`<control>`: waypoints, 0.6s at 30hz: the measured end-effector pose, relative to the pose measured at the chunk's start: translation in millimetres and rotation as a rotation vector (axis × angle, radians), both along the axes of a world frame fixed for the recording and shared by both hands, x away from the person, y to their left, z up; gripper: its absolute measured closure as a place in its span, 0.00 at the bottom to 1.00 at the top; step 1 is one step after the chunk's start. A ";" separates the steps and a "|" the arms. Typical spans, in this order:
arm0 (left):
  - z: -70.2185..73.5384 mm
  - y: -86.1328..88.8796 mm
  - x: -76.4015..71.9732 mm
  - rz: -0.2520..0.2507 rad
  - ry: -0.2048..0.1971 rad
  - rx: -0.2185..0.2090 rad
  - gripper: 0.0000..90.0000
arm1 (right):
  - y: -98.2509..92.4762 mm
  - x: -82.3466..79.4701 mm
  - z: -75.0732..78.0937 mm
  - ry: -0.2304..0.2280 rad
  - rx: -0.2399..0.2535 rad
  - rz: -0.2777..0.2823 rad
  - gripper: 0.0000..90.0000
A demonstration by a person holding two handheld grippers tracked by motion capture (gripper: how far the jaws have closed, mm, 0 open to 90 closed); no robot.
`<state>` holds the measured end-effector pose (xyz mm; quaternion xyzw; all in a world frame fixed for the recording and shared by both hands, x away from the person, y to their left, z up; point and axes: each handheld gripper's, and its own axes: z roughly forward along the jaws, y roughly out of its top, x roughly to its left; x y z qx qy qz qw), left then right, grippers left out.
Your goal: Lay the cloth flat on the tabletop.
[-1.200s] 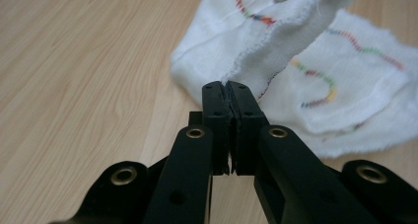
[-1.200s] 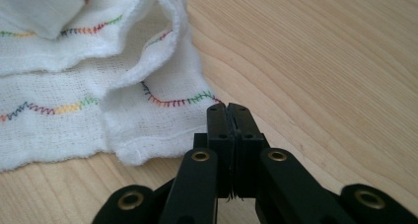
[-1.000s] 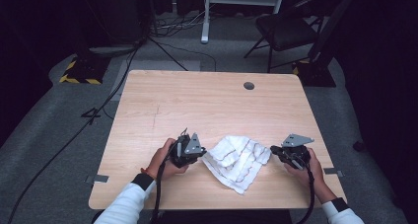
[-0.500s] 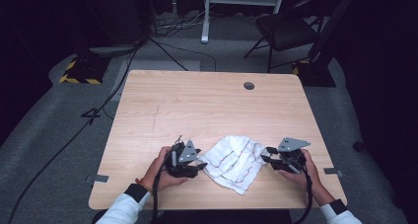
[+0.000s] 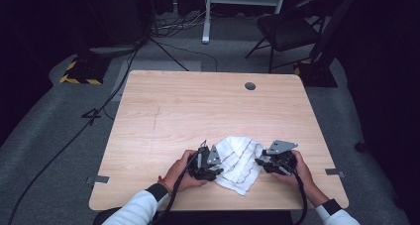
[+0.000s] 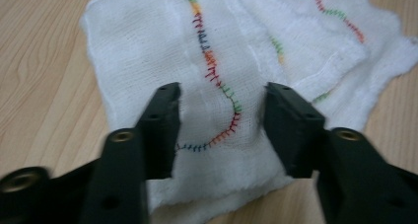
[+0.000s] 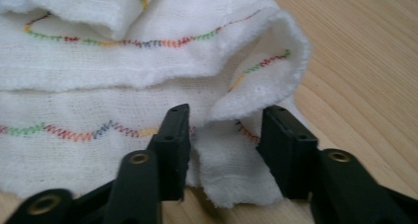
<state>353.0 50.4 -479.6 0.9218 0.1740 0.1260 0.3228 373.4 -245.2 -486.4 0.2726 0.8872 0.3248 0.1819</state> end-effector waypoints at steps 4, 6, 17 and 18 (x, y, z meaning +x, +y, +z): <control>6.0 8.3 -0.1 0.003 -0.027 -0.022 0.86 | -8.3 2.6 3.4 -0.018 0.004 -0.045 0.88; 9.7 12.9 -0.7 -0.004 -0.033 -0.023 0.91 | -12.1 2.4 6.4 -0.042 0.009 -0.063 0.94; 36.2 63.1 13.9 0.137 -0.034 -0.188 0.96 | -42.7 11.2 35.3 -0.141 0.082 -0.200 0.96; 37.7 67.0 15.3 0.148 -0.036 -0.194 0.96 | -43.8 12.9 38.0 -0.149 0.086 -0.201 0.96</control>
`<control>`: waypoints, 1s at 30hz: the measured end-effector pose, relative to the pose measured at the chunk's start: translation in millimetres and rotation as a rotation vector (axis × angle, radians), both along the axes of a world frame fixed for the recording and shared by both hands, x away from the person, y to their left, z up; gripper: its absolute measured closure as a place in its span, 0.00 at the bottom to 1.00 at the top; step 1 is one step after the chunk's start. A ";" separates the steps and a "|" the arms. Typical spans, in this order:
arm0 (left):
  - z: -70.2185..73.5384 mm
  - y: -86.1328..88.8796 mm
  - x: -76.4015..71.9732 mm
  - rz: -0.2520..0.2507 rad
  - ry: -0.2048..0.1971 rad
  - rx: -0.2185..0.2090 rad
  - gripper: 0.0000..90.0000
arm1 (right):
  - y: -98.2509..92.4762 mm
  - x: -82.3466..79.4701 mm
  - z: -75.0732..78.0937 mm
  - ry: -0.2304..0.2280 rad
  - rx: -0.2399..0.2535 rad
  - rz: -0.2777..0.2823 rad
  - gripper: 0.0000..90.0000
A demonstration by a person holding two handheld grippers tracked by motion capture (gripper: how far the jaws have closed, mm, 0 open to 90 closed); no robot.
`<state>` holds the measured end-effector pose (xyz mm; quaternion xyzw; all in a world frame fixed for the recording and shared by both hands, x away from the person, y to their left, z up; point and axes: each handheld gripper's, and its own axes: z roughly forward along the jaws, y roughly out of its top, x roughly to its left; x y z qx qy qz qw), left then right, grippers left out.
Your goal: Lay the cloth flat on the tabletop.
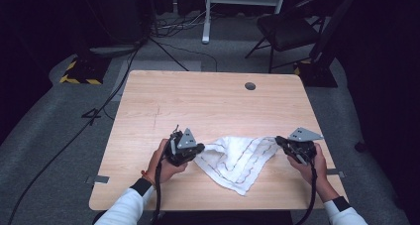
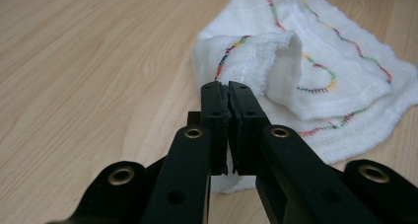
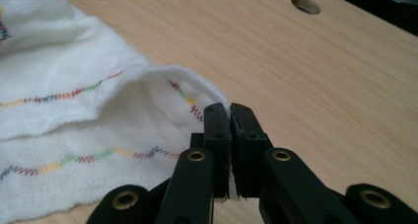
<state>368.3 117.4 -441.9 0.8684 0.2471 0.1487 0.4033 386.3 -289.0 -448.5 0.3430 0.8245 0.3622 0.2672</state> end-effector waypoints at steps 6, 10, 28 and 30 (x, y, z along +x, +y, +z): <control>-3.9 24.1 16.0 0.076 0.057 -0.017 0.95 | -3.9 22.6 9.9 -0.007 0.021 -0.039 0.99; -14.6 35.9 26.6 0.095 0.098 0.011 0.95 | 0.3 39.4 4.2 0.010 -0.007 -0.042 1.00; -30.9 31.7 26.3 0.108 0.114 0.033 0.68 | 2.7 94.1 -33.1 0.091 -0.114 -0.124 0.96; -31.6 23.2 24.6 0.093 0.110 0.049 0.51 | -2.7 93.7 -31.8 0.069 -0.117 -0.176 0.88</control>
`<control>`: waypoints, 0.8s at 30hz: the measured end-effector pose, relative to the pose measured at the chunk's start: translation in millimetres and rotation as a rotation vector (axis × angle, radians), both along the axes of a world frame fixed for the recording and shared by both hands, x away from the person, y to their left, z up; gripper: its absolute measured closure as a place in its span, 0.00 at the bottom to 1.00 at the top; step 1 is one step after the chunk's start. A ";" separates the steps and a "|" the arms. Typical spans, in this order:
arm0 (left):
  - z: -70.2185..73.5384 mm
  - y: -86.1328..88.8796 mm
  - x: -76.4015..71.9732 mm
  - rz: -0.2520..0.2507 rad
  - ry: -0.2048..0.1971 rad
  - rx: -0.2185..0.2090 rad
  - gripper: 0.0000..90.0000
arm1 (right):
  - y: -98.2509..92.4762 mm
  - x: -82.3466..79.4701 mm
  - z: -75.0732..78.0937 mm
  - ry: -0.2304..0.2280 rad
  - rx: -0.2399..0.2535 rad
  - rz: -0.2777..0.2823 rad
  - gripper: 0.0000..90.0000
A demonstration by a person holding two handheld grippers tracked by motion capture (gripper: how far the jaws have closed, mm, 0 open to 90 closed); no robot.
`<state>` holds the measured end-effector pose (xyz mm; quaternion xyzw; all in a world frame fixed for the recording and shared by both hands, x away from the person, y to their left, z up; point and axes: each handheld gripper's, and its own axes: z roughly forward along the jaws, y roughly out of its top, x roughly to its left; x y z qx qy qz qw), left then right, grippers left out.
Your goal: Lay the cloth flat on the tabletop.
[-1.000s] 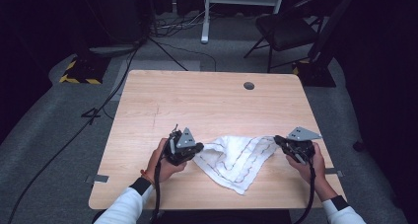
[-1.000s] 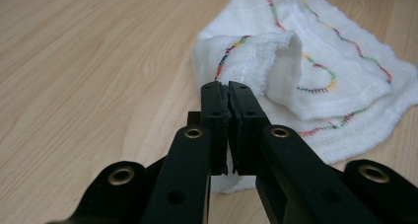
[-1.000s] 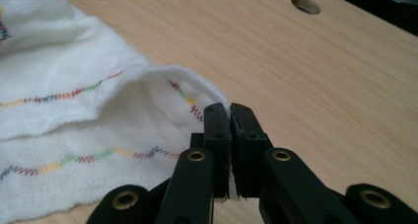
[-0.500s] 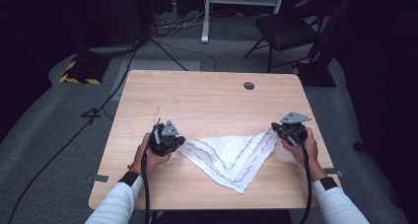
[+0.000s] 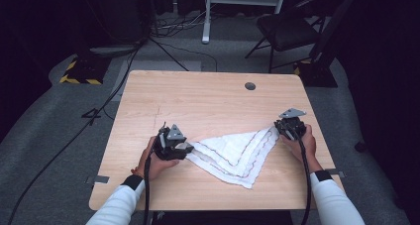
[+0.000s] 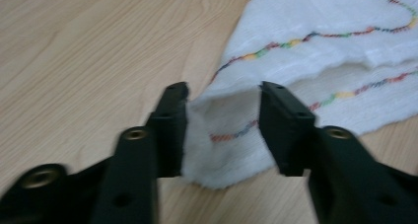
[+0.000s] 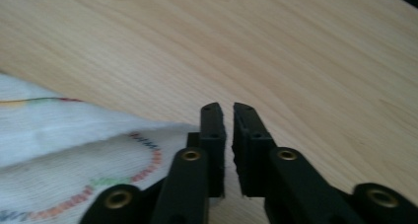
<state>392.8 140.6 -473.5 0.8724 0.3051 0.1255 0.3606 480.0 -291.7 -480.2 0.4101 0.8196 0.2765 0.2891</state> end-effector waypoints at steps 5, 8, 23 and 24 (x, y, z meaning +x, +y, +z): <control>-5.5 -17.7 1.9 -0.037 -0.001 0.076 0.41 | -8.2 -17.2 16.0 0.000 0.056 0.058 0.71; -7.0 -22.5 3.8 -0.039 -0.013 0.125 0.47 | -8.0 -37.7 26.8 -0.016 0.126 0.100 0.68; -10.4 -8.9 5.1 -0.060 0.037 0.127 0.95 | 59.2 -124.3 -3.3 0.175 0.076 0.473 0.57; -10.7 -7.4 4.6 -0.063 0.046 0.120 0.95 | 56.7 -122.0 -3.9 0.183 0.085 0.456 0.57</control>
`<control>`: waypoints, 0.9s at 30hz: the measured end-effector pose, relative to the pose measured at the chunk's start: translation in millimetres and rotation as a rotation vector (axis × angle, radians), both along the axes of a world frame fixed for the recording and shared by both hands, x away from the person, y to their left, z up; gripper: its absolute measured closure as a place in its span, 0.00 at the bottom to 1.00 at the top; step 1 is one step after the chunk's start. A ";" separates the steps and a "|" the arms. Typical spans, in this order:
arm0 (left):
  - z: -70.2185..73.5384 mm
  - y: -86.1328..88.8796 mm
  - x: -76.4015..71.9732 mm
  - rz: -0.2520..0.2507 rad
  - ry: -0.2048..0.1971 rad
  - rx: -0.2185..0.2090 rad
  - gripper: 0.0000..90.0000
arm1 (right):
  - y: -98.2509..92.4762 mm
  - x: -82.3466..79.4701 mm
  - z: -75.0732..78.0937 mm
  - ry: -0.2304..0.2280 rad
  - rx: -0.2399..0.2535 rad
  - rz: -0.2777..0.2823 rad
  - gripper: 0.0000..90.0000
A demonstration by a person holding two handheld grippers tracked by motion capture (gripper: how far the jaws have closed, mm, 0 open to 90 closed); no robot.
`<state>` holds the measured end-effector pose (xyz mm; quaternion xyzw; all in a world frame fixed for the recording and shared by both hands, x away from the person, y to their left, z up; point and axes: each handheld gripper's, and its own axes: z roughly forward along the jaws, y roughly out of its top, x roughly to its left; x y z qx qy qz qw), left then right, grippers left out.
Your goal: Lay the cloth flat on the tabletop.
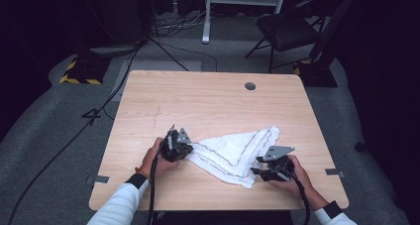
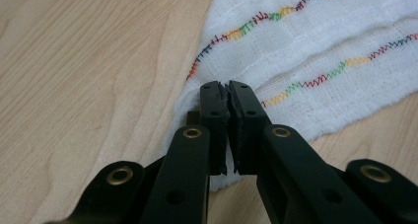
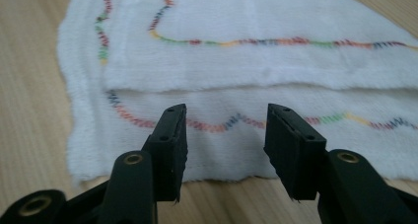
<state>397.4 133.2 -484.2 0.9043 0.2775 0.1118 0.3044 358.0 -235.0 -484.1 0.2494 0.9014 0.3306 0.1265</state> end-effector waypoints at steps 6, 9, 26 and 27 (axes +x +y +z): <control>-0.4 3.5 -7.4 -0.002 0.042 -0.039 0.94 | -22.4 11.2 -4.2 0.045 0.029 -0.070 0.54; -0.2 -1.8 -16.1 -0.019 0.047 -0.034 0.94 | -31.9 14.5 -4.7 0.065 0.042 -0.119 0.53; 18.8 -25.8 -44.9 -0.107 -0.036 -0.073 0.55 | -49.8 13.4 -2.5 0.044 0.014 -0.221 0.51; 21.4 -28.0 -44.4 -0.110 -0.047 -0.075 0.51 | -49.8 13.7 -2.5 0.047 0.015 -0.223 0.51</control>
